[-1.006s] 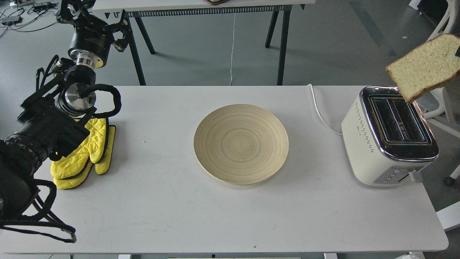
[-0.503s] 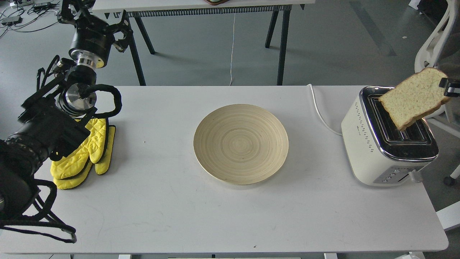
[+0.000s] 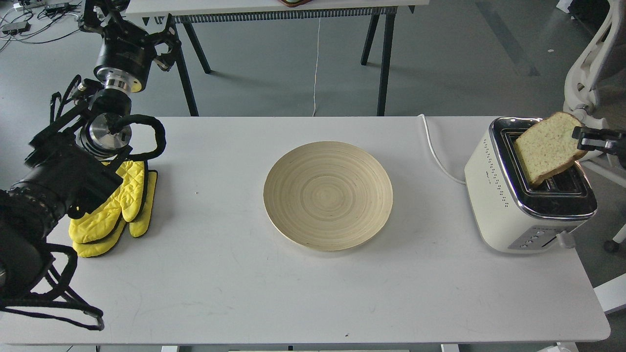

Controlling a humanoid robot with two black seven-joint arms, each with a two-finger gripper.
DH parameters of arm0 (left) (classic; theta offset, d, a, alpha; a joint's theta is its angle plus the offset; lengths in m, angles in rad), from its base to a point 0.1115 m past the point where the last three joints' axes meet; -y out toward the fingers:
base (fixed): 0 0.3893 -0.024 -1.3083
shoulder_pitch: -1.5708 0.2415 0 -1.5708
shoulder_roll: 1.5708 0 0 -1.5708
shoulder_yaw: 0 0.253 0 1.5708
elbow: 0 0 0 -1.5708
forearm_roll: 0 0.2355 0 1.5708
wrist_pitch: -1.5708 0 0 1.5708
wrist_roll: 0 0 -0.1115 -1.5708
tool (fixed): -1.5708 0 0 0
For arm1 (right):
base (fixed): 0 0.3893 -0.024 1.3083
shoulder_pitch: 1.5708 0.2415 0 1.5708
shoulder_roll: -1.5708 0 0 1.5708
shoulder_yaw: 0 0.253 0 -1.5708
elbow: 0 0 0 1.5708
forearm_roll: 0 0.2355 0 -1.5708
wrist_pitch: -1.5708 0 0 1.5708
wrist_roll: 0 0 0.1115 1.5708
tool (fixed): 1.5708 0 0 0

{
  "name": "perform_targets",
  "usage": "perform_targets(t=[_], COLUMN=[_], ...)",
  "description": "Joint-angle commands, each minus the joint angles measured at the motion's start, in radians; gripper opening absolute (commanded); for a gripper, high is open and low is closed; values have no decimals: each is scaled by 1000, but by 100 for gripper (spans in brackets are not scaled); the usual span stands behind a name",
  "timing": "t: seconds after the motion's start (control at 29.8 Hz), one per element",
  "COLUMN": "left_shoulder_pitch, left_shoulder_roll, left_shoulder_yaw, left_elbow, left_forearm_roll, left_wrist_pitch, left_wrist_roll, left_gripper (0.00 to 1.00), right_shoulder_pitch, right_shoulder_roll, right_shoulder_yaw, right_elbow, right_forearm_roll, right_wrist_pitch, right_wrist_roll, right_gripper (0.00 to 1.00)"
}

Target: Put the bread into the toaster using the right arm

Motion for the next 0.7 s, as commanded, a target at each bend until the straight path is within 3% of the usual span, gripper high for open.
perform_targets(t=[0.0, 0.1, 0.17, 0.3, 0.37, 0.67], left_shoulder_pitch=[0, 0, 0, 0, 0, 0], left_shoulder_roll=[0, 0, 0, 0, 0, 0], left_shoulder_yaw=[0, 0, -2, -2, -2, -2], left_elbow=[0, 0, 0, 0, 0, 0], left_forearm_roll=[0, 0, 0, 0, 0, 0], left_wrist_pitch=[0, 0, 0, 0, 0, 0], left_wrist_roll=[0, 0, 0, 0, 0, 0], left_gripper=[100, 100, 100, 100, 100, 100], right_shoulder_pitch=[-1, -1, -1, -1, -1, -1], right_shoulder_roll=[9, 11, 11, 14, 19, 136], right_shoulder_yaw=[4, 7, 14, 69, 133, 423], right_elbow=[1, 7, 10, 8, 8, -51], right_forearm_roll=[2, 8, 19, 82, 135, 710], right_wrist_pitch=[-2, -6, -6, -6, -6, -9], right_wrist_roll=[3, 11, 16, 31, 34, 36], right_gripper=[20, 64, 79, 84, 98, 99])
